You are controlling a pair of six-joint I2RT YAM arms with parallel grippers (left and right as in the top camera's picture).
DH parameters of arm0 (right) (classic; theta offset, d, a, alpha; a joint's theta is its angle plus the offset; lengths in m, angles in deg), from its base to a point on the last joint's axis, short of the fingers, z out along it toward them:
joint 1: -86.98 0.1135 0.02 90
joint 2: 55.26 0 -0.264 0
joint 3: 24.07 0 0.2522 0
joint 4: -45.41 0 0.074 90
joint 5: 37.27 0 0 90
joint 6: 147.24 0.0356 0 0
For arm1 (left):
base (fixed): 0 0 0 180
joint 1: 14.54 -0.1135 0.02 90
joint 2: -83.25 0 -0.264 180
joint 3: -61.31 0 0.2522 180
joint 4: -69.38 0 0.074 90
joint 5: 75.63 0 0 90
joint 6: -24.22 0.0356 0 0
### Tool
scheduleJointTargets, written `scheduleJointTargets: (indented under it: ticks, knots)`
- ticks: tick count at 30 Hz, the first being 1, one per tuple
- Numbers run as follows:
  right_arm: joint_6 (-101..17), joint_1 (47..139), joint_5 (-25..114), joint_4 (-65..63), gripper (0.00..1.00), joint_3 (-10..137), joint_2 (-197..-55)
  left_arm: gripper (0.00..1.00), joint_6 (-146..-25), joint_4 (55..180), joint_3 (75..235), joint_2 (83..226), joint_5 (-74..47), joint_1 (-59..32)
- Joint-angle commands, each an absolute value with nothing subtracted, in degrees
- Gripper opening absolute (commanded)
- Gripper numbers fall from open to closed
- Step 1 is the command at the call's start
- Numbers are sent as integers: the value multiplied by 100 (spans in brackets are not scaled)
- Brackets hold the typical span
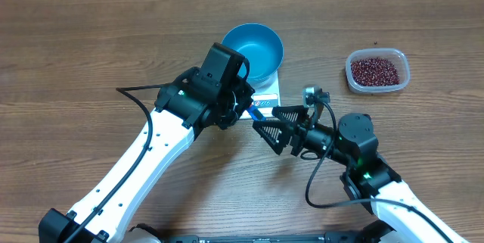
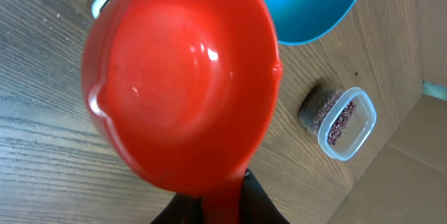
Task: Scoop item into bowl and weigh 150g on scale
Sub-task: 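Bring the right gripper to the scoop handle held by the left gripper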
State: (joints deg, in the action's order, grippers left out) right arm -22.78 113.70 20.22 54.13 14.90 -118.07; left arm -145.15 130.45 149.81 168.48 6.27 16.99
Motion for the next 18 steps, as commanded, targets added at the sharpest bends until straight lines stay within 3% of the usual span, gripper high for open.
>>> scheduleJointTargets:
  ticks: [1,5,14,18]
  knots:
    - [-2024,11398,2112,5560,91,1853,-12257,4,-14575,13045,15110,16789,712,1736]
    - [-1821,11403,1978,5588,80,2028,-12620,4,-14572,13045,15110,16789,732,1738]
    - [-1836,11403,1568,5857,80,2032,-12637,4,-14550,13051,15110,16789,929,1736]
    - [-2435,11403,1489,5809,81,2056,-12495,4,-14489,13117,15110,16789,1178,1736]
